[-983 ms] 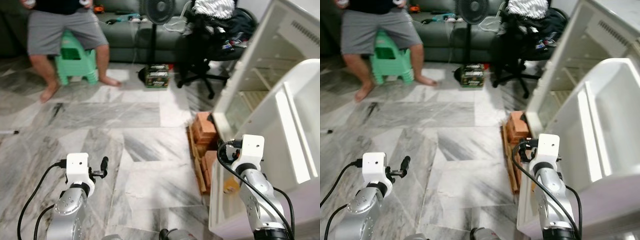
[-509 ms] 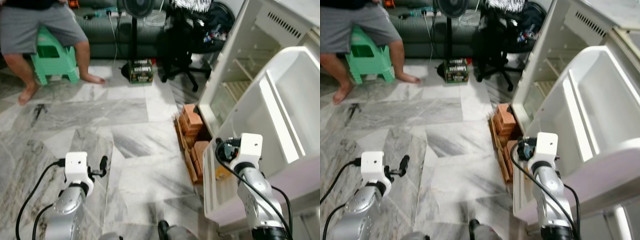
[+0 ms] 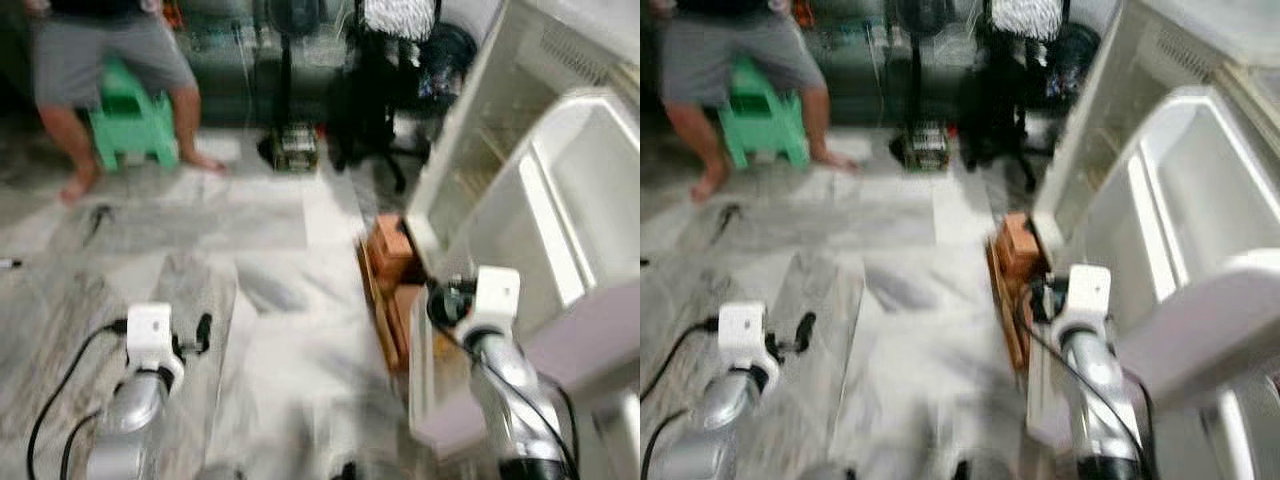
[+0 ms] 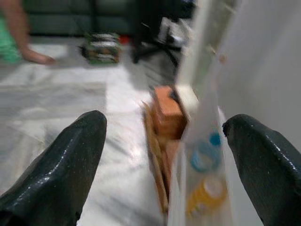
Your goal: Restocking fridge
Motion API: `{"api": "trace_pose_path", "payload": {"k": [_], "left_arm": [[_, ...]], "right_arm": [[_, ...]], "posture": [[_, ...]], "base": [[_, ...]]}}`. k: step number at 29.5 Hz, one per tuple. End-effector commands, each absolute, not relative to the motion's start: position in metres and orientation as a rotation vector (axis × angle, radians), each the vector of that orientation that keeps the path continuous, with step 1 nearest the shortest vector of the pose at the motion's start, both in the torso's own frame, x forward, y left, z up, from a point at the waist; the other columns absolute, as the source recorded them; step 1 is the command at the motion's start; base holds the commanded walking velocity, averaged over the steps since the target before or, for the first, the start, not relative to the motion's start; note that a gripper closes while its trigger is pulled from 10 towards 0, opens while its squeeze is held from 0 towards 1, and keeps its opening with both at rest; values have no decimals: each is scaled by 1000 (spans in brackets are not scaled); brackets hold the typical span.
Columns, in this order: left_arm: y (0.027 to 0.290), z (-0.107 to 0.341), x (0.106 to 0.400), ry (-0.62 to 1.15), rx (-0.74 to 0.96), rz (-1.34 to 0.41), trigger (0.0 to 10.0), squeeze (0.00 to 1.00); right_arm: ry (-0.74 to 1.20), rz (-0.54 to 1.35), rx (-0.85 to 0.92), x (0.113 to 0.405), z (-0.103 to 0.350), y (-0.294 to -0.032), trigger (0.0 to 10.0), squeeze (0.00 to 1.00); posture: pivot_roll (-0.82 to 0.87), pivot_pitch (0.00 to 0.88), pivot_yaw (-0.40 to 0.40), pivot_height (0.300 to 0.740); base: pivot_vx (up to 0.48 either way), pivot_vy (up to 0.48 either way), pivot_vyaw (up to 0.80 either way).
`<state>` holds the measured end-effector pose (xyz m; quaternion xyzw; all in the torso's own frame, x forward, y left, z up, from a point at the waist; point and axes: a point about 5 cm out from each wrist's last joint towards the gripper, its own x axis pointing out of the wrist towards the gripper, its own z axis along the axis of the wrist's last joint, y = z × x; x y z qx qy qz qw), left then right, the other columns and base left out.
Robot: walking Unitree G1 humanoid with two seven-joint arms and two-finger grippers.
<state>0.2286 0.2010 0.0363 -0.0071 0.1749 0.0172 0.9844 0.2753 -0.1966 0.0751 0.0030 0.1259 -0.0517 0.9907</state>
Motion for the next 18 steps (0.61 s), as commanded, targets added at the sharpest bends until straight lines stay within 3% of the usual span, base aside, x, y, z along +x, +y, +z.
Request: {"api": "trace_pose_path", "payload": {"k": [1,3,13,18], "left_arm": [[199,34,227,366,-22,20,10000,0],[199,34,228,356,-32,20,10000,0],[199,36,227,350,-33,11,10000,0],[197,36,227,345,-27,-5,10000,0]], "right_arm": [[279,-112,7,270,70,-199,10000,0],[278,-111,7,270,70,-199,10000,0],[273,-112,9,272,70,-198,10000,0],[266,-108,9,274,72,-198,10000,0]], "posture": [[97,10,-44,740],[98,9,-43,740],[101,11,-43,740],[103,9,-46,740]], "base": [[0,0,-675],[0,0,-675],[0,0,0],[0,480,0]]}}
